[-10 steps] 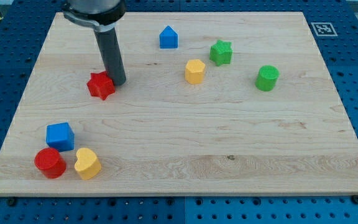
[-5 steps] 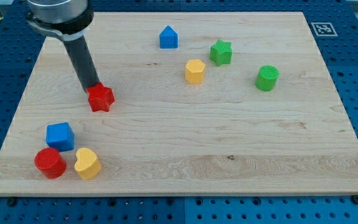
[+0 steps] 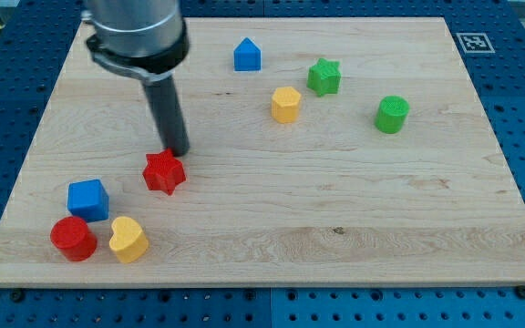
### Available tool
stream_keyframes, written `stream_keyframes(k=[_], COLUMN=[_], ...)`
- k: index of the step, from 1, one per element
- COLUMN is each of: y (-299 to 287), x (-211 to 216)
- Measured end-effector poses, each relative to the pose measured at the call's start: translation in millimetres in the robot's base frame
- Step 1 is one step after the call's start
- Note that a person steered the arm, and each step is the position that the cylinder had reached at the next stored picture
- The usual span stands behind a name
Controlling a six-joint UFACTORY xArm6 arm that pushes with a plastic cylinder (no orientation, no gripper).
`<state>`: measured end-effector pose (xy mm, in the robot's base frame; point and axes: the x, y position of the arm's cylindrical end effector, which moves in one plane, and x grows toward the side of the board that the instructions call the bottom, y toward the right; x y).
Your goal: Move the red star diagonal to the red circle
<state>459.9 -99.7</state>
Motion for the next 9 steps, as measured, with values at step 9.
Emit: stream_keyframes(k=[9], y=[113.5], x=[34.8])
